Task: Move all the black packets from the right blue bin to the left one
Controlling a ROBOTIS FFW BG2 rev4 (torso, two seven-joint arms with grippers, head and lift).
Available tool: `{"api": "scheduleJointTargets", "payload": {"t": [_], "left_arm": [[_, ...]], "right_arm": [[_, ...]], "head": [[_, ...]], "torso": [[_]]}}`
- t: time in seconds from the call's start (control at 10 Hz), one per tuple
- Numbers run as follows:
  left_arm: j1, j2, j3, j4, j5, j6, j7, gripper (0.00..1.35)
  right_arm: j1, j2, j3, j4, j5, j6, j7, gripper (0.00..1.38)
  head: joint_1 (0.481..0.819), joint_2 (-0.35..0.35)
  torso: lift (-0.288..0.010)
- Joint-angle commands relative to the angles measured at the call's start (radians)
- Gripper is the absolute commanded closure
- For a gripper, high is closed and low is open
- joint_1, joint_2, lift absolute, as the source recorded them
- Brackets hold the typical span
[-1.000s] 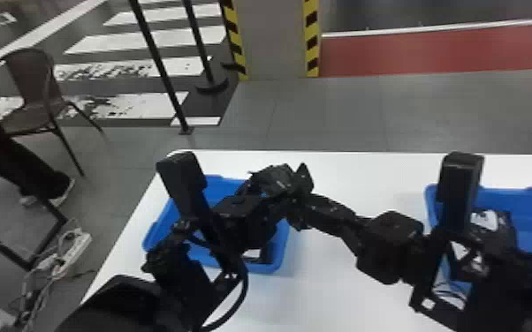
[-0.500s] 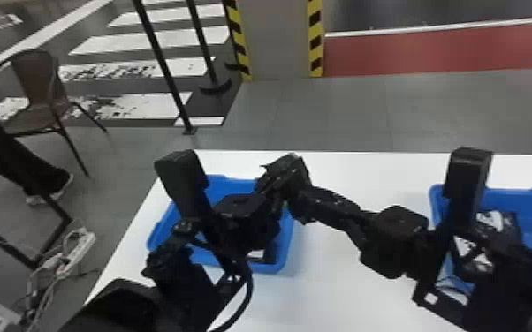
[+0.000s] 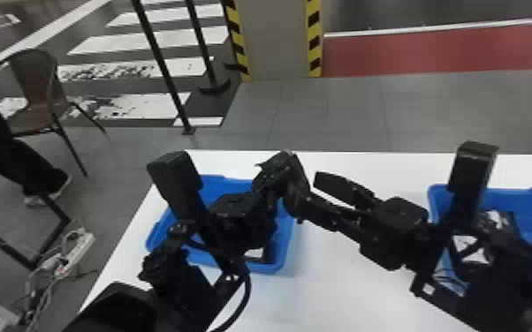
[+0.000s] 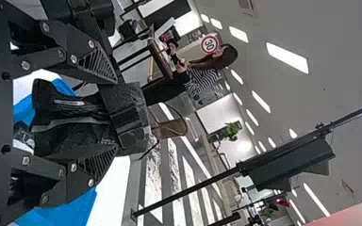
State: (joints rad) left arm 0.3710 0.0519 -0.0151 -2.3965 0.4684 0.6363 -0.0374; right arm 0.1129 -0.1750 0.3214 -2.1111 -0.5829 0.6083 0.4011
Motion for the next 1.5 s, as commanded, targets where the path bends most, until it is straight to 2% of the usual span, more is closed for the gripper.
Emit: {"api": "scheduleJointTargets", "payload": {"t": [0.0,0.2,0.3,0.4,0.5,0.6,0.7,0.8,0.9,1.0,1.1,1.2,1.4], "left_arm": [[0.004,-0.001,0.003,0.000,-0.005,-0.037,0.021,1.22],[0.000,-0.007,0.043,0.059,-0.123,-0.153,0.088,1.22],[-0.013,-0.017,0.075,0.120,-0.192,-0.180,0.093,1.22],[-0.035,-0.023,0.093,0.199,-0.270,-0.222,0.094,1.22],[-0.067,-0.020,0.092,0.324,-0.309,-0.337,0.094,1.22],[-0.106,-0.020,0.087,0.459,-0.310,-0.442,0.094,1.20],[-0.126,-0.017,0.090,0.493,-0.343,-0.435,0.088,0.84],[-0.133,-0.003,0.086,0.493,-0.376,-0.430,0.050,0.36],[-0.133,0.016,0.063,0.491,-0.369,-0.445,0.034,0.02],[-0.126,0.023,0.049,0.491,-0.346,-0.494,0.031,0.05],[-0.116,0.017,0.041,0.491,-0.298,-0.538,0.030,0.07],[-0.106,0.005,0.041,0.488,-0.290,-0.614,0.025,0.07],[-0.094,0.003,0.032,0.444,-0.307,-0.688,0.014,0.09]], "right_arm": [[0.027,0.003,-0.002,-0.011,-0.006,-0.007,0.001,0.04],[0.052,0.005,-0.012,-0.025,-0.018,-0.014,-0.001,0.07],[0.061,0.005,-0.024,-0.035,-0.018,-0.014,-0.001,0.07],[0.071,0.006,-0.033,-0.045,-0.018,-0.012,-0.002,0.09],[0.071,0.005,-0.035,-0.052,-0.014,-0.012,-0.002,0.09],[0.071,0.005,-0.036,-0.055,-0.011,-0.012,-0.002,0.09],[0.071,0.006,-0.044,-0.055,-0.002,-0.005,-0.002,0.09],[0.074,0.006,-0.058,-0.055,0.014,-0.005,-0.002,0.09],[0.081,0.011,-0.084,-0.055,0.038,-0.005,-0.002,0.09],[0.088,0.020,-0.122,-0.055,0.080,-0.005,-0.008,0.09],[0.086,0.029,-0.160,-0.030,0.107,0.000,-0.016,0.09],[0.086,0.039,-0.216,-0.016,0.160,0.010,-0.027,0.08],[0.078,0.051,-0.357,0.048,0.288,0.037,-0.041,0.09]], "head": [[0.695,0.239],[0.695,0.269],[0.695,0.288],[0.695,0.321],[0.695,0.350],[0.695,0.350],[0.695,0.350],[0.695,0.350],[0.695,0.350],[0.695,0.341],[0.695,0.306],[0.695,0.286],[0.695,0.188]], "torso": [[-0.110],[-0.110],[-0.110],[-0.110],[-0.110],[-0.110],[-0.110],[-0.110],[-0.110],[-0.110],[-0.110],[-0.110],[-0.110]]}}
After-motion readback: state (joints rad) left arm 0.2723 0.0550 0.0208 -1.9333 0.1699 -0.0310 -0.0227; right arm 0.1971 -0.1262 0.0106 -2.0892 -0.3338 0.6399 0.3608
